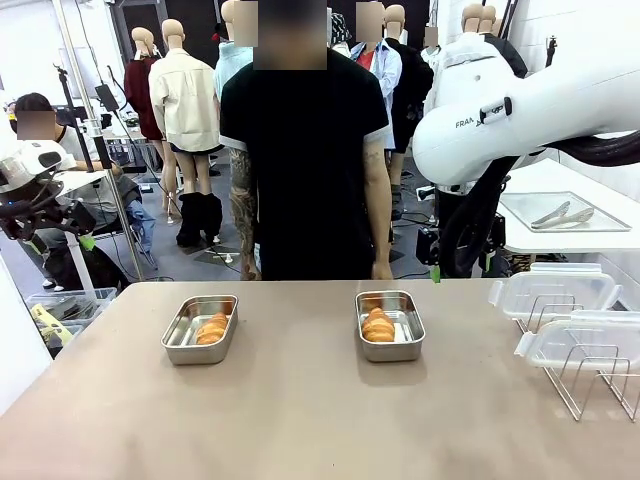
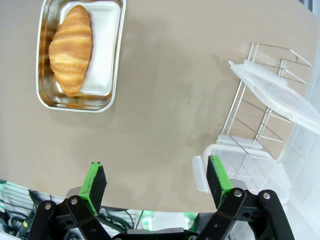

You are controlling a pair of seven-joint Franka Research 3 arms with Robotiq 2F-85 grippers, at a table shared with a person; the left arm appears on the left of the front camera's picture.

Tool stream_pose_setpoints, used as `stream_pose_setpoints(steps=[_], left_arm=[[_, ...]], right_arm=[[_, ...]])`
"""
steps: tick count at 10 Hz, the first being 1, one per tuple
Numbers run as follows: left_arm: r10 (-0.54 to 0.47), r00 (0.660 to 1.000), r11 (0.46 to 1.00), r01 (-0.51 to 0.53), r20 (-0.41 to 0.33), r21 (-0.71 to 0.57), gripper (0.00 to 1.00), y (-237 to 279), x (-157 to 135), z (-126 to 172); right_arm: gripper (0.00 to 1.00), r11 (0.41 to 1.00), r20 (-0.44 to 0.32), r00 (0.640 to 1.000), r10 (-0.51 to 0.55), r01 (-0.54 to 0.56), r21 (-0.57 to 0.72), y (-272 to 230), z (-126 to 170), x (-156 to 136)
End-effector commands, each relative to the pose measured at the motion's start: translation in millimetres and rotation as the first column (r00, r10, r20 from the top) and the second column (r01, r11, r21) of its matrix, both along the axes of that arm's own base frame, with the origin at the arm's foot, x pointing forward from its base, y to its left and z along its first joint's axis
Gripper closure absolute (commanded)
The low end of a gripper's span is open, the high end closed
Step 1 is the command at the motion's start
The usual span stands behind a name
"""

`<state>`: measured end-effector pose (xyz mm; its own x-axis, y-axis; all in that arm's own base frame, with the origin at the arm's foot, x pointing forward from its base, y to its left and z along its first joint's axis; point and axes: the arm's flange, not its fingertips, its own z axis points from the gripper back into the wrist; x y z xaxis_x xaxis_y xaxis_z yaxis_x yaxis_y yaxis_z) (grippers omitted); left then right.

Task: Place the bread in airtight containers.
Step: Pick up one Airtight Container lid and hand it to the human.

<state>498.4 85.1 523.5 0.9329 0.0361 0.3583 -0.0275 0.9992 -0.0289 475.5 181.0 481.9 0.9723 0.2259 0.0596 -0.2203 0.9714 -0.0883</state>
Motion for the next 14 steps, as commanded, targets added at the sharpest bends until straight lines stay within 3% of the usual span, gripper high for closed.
stream_pose_setpoints(steps=[1,4,6,7,8,9,10,11,12,13,14], left_arm=[[0.008,1.000,1.000,-0.008,0.002,-0.001,0.00,1,-1,1],[0.008,1.000,1.000,-0.008,0.002,-0.001,0.00,1,-1,1],[0.008,1.000,1.000,-0.008,0.002,-0.001,0.00,1,-1,1],[0.008,1.000,1.000,-0.008,0.002,-0.001,0.00,1,-1,1],[0.008,1.000,1.000,-0.008,0.002,-0.001,0.00,1,-1,1],[0.008,1.000,1.000,-0.008,0.002,-0.001,0.00,1,-1,1],[0.008,1.000,1.000,-0.008,0.002,-0.001,0.00,1,-1,1],[0.008,1.000,1.000,-0.008,0.002,-0.001,0.00,1,-1,1],[0.008,1.000,1.000,-0.008,0.002,-0.001,0.00,1,-1,1],[0.008,1.000,1.000,-0.008,0.002,-0.001,0.00,1,-1,1],[0.008,1.000,1.000,-0.008,0.002,-0.001,0.00,1,-1,1]], right_arm=[[0.00,1.000,-0.001,1.000,-0.006,0.006,0.006,1,0,2],[0.00,1.000,0.000,1.000,0.000,0.000,0.000,0,0,0],[0.00,0.943,-0.054,0.970,0.236,-0.242,-0.229,8,8,-36],[0.00,0.913,-0.053,0.961,0.272,-0.275,-0.301,9,12,-50],[0.00,0.873,-0.106,0.941,0.323,-0.339,-0.351,9,14,-68],[0.00,0.815,-0.186,0.882,0.433,-0.472,-0.336,6,16,-86],[0.00,0.603,-0.307,0.641,0.704,-0.767,-0.220,-4,16,-103],[0.00,0.553,-0.313,0.584,0.749,-0.811,-0.191,-13,13,-105],[0.00,0.597,-0.314,0.609,0.729,-0.789,-0.144,-23,5,-98],[0.00,0.570,-0.361,0.555,0.749,-0.818,-0.076,-36,-8,-93],[0.00,0.545,-0.328,0.523,0.787,-0.838,-0.027,-55,-19,-86]])
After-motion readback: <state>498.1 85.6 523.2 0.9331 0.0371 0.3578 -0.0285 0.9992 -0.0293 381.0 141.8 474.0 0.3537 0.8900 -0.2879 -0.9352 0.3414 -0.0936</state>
